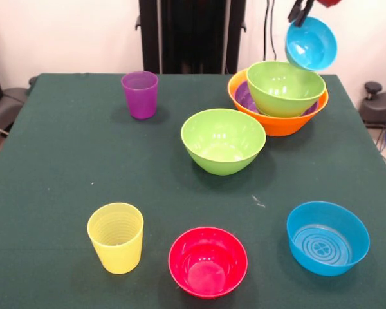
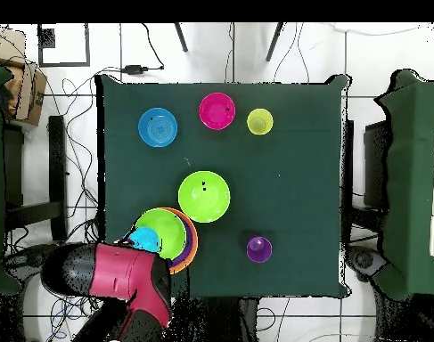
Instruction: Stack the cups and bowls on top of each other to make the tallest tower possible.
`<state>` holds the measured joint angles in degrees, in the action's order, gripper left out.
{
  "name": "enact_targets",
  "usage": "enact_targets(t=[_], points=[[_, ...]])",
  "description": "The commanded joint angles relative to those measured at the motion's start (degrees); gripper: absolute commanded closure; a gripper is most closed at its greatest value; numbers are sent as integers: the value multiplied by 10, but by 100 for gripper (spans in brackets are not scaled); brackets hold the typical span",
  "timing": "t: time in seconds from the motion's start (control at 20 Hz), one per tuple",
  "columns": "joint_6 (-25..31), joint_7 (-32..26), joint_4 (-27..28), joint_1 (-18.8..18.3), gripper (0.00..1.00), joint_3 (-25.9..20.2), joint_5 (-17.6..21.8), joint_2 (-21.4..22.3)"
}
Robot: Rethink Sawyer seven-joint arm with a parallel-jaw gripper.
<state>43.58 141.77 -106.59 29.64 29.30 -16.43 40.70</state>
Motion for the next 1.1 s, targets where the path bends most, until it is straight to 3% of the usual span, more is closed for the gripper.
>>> enact_targets(t=[0.05, 0.5, 0.65, 0.8, 1.1], points=[[33, 101, 60, -14, 100, -30, -5, -10], [-14, 38, 69, -80, 100, -63, 2, -31], [-7, 35, 82, -97, 100, -62, 11, -40], [-40, 29, 85, -124, 100, -78, 9, -60], [-15, 54, 110, -120, 100, -74, 13, -71]])
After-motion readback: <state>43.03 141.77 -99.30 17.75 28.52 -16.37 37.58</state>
